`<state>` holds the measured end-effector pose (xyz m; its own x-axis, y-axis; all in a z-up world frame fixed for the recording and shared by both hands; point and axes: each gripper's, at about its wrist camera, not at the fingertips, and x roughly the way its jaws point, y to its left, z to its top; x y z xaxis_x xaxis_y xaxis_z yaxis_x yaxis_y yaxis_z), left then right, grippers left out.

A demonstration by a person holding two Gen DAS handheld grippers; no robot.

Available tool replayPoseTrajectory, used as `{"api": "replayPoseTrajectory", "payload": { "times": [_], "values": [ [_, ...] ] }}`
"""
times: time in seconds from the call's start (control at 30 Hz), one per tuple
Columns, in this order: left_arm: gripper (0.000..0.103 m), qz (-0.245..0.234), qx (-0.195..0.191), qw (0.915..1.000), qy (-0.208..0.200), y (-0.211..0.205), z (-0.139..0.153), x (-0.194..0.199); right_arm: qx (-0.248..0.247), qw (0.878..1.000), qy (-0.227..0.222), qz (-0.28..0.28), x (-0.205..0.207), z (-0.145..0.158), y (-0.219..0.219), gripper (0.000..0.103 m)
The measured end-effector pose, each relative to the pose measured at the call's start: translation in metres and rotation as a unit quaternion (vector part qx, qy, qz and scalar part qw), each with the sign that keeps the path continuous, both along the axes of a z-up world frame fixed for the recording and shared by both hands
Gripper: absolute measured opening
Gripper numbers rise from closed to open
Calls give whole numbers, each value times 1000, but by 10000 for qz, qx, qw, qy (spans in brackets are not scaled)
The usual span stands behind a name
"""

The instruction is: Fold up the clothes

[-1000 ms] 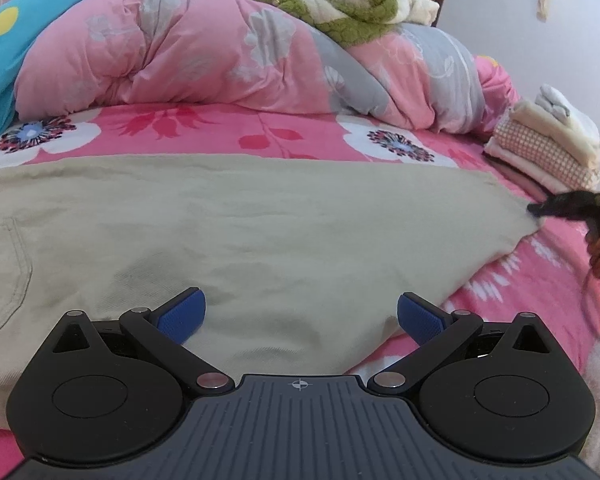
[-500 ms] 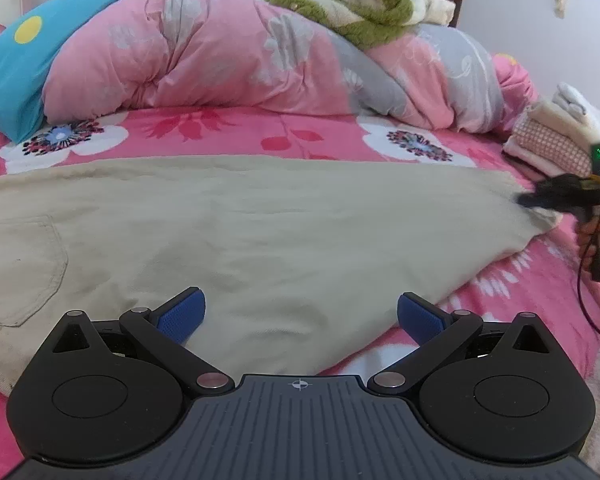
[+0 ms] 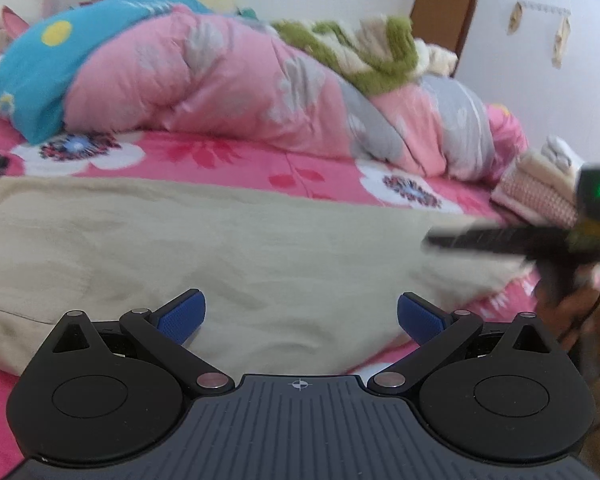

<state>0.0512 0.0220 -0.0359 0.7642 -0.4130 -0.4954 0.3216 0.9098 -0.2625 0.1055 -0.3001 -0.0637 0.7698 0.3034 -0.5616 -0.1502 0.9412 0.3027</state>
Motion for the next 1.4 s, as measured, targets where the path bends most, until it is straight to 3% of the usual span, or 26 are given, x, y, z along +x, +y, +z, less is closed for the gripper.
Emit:
{"api": "replayPoseTrajectory", "payload": {
  "times": [0.07,0.13,0.17,0.37,0.47,0.57,0.7,0.8,0.9,1.03,1.1,1.2,1.3,1.4],
  "values": [
    [103,190,-2,9998,-25,13,4,0,-149,9994,224,219,2,-15,25,22],
    [103,438,54,9990,-17,26,6,3,-605,9969,419,266,-7,-33,36,22],
    [103,584,89,9982,-26,34,6,6,-754,9963,295,295,-17,-34,38,22],
    [103,1544,167,9879,-48,80,2,31,-1465,9873,468,404,-57,0,44,25],
    [103,1803,318,9831,64,90,-7,44,-1245,9890,82,790,-42,19,78,25],
    [103,1889,429,9809,162,94,-17,48,-1075,9846,-234,1358,-21,21,138,24],
    [103,1869,505,9810,108,96,-24,48,-856,9755,-173,2021,1,-3,204,23],
    [103,1844,538,9814,62,97,-28,47,-1252,9665,76,2238,-9,-34,216,23],
    [103,1818,503,9821,5,99,-31,47,-1194,9693,99,2145,-31,-37,185,23],
    [103,1811,516,9821,-39,98,-32,46,-1513,9676,354,1992,-39,-15,167,24],
    [103,1802,480,9825,-48,100,-32,46,-1607,9667,304,1967,-32,-8,179,24],
    [103,1782,501,9827,-59,100,-33,45,-1371,9727,126,1868,-9,-5,204,24],
    [103,1759,517,9830,-65,100,-33,45,-1195,9770,38,1765,15,-14,232,24],
    [103,1738,488,9836,-63,101,-33,45,-1475,9757,250,1599,30,-33,236,24]
  ]
}}
